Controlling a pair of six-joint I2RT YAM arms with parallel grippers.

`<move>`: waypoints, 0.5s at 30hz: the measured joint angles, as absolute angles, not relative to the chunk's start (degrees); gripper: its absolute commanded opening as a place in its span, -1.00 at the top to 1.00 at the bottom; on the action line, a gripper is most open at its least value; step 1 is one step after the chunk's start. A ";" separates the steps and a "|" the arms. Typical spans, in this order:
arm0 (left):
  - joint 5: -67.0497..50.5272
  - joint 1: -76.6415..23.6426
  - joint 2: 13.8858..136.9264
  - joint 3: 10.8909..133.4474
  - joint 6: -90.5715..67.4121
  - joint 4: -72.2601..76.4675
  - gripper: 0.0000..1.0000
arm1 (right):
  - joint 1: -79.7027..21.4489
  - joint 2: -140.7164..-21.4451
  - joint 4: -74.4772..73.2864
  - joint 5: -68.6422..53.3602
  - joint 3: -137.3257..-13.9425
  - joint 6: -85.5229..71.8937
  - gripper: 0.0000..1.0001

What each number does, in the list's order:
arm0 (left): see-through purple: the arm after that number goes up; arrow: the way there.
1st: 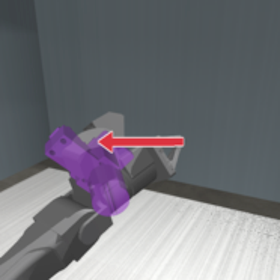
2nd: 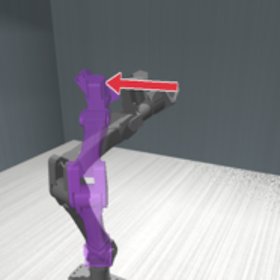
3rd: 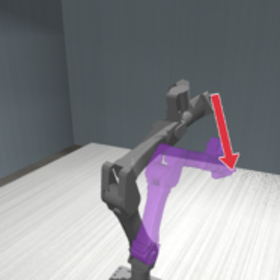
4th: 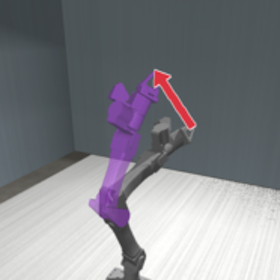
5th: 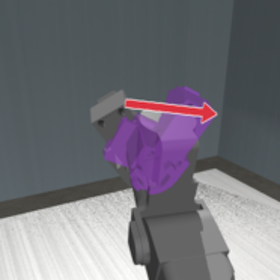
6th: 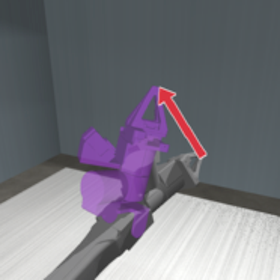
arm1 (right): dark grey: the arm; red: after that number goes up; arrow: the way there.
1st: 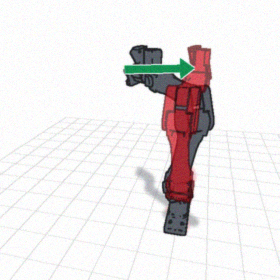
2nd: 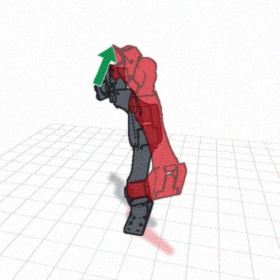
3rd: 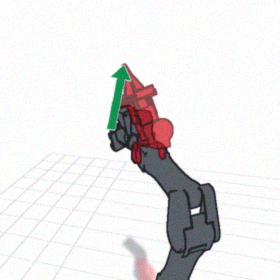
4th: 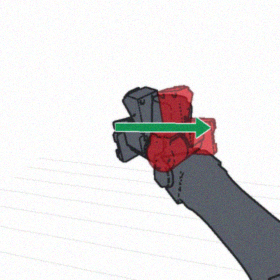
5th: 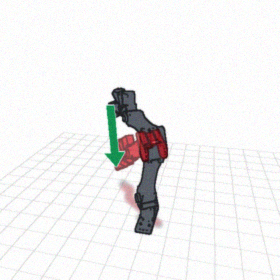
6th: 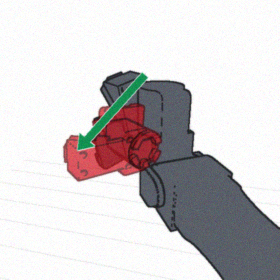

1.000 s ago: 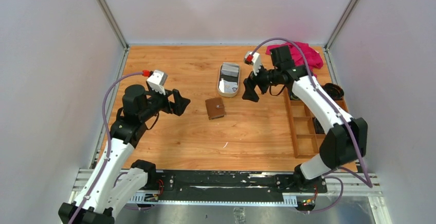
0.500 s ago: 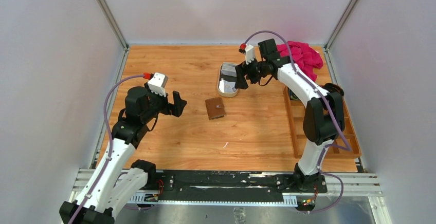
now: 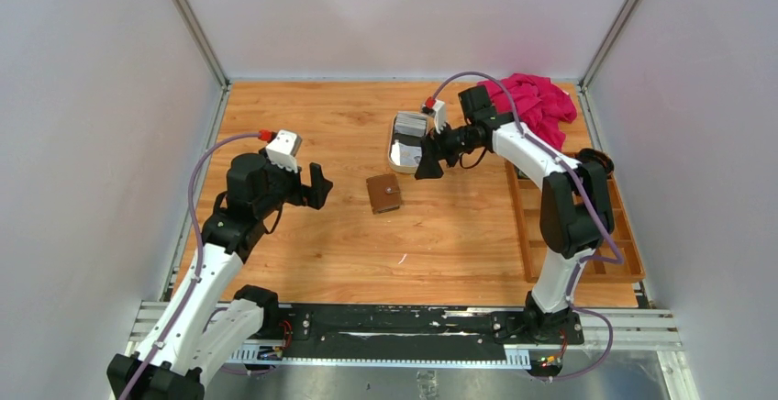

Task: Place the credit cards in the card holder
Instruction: Move the card holder to the center of the board.

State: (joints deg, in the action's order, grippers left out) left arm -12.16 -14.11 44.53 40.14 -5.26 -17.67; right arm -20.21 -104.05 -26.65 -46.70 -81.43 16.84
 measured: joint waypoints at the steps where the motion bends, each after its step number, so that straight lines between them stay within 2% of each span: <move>1: -12.12 -14.11 44.58 40.14 -5.19 -17.87 -1.00 | -20.21 -104.03 -26.63 -47.59 -81.01 17.61 -0.69; 8: -11.73 -14.11 45.01 40.14 -4.89 -18.37 -1.00 | -20.45 -104.03 -26.59 -51.44 -79.94 22.35 -0.64; 15: -11.60 -14.11 45.50 40.14 -4.89 -18.48 -1.00 | -25.32 -104.03 -26.89 -48.90 -79.18 33.93 -0.62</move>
